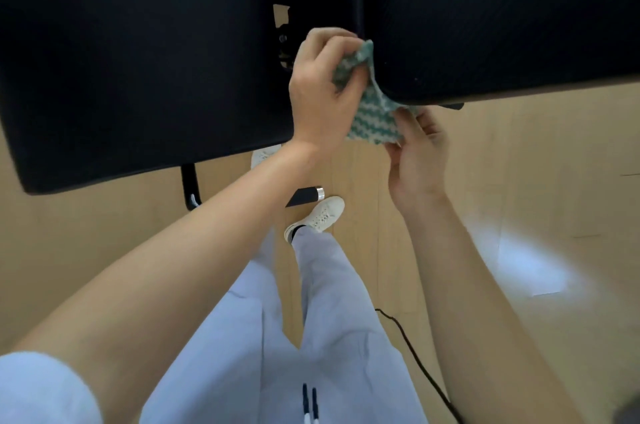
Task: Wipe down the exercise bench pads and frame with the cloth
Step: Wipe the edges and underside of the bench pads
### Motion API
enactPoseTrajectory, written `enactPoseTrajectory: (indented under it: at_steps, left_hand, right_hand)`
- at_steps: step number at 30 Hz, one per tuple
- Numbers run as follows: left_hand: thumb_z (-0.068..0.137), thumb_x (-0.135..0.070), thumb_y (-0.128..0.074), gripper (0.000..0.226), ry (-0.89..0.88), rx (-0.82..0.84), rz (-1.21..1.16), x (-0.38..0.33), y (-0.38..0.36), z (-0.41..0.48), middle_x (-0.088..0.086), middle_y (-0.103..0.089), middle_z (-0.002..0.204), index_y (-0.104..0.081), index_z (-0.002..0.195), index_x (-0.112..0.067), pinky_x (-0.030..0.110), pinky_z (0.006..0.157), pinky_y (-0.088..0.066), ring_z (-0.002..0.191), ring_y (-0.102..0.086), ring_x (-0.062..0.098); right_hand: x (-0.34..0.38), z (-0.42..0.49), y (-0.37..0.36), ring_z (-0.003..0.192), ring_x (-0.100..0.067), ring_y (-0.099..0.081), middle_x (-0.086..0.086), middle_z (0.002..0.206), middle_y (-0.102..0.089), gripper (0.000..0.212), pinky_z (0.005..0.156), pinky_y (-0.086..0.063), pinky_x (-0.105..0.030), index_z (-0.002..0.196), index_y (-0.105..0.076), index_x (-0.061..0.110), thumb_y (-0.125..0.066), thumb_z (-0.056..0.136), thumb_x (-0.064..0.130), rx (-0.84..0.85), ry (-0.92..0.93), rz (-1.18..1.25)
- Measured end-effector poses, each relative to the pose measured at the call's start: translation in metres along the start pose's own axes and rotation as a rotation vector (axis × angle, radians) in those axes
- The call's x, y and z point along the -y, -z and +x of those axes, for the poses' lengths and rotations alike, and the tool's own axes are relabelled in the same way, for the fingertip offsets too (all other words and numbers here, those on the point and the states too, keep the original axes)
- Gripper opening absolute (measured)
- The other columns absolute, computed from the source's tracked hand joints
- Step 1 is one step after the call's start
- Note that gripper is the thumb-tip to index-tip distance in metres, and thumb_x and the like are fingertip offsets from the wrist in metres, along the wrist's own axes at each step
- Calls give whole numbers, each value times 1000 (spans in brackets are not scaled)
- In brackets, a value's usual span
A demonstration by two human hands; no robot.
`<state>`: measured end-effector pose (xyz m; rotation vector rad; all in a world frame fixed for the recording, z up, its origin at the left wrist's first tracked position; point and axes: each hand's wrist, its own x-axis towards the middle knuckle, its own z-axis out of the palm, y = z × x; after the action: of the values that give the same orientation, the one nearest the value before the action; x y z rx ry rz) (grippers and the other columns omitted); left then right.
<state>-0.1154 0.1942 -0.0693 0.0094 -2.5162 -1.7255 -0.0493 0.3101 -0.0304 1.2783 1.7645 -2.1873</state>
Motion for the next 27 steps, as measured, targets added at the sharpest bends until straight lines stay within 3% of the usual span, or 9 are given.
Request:
enactPoseTrajectory:
  at_steps: [2,5,9,12,15,20,24,27]
  left_hand:
    - [88,-2,-65,9,38,-24,-33,-9,1,16,9,-68,95,-72,94,-5,29,75,-53,86,-63,13]
    - [94,-6,-63,8,139,-80,-150,-26,10,39,11,-68,91,-65,95,-13,25,72,-49,79,-60,11]
    - [91,-1,-65,14,-130,-132,-280,-72,17,47,9,-60,91,-62,96,-14,25,73,-47,81,-57,17]
    - [86,1,-65,2,-311,41,-214,-85,4,26,4,-54,91,-65,88,2,27,76,-44,86,-53,14]
    - [93,-1,-59,12,-129,81,-111,-43,-3,-7,1,-48,85,-57,84,7,26,70,-38,77,-42,12]
    - [102,-19,-55,21,289,145,69,13,23,-33,-13,-44,69,-54,90,-3,36,59,-35,61,-39,12]
    - [97,-39,-61,26,249,115,275,11,40,-16,-9,-55,82,-66,92,-13,39,74,-44,81,-47,13]
    - [97,-29,-66,21,238,3,131,-1,49,0,-9,-49,76,-67,90,-9,36,64,-44,71,-46,6]
  right_hand:
    - [4,-13,-8,72,-7,-64,7,75,-71,19,69,-49,-24,84,-68,17,-61,97,5,-7,32,-11]
    - [12,-33,-23,63,-11,-60,2,68,-67,12,59,-47,-22,83,-71,13,-69,94,16,-11,172,-237]
    - [30,-61,-39,57,-21,-63,-1,62,-65,20,52,-50,-32,76,-67,18,-70,95,15,-189,379,-250]
    - [30,-66,-34,53,-18,-67,-1,61,-67,19,47,-49,-28,77,-66,12,-68,95,14,-409,364,-181]
    - [19,-57,-21,53,-14,-68,4,58,-66,23,45,-50,-26,74,-65,15,-67,97,16,-432,267,-264]
    - [-4,-37,-13,58,-13,-71,1,64,-69,16,53,-56,-34,83,-69,11,-66,97,19,-255,137,-421]
    - [-5,-32,-18,59,-16,-71,-3,70,-72,12,57,-56,-28,90,-68,5,-64,98,14,-238,91,-293]
    - [0,-31,-25,68,-20,-70,-5,73,-73,8,68,-59,-30,86,-68,9,-69,93,6,-199,91,-92]
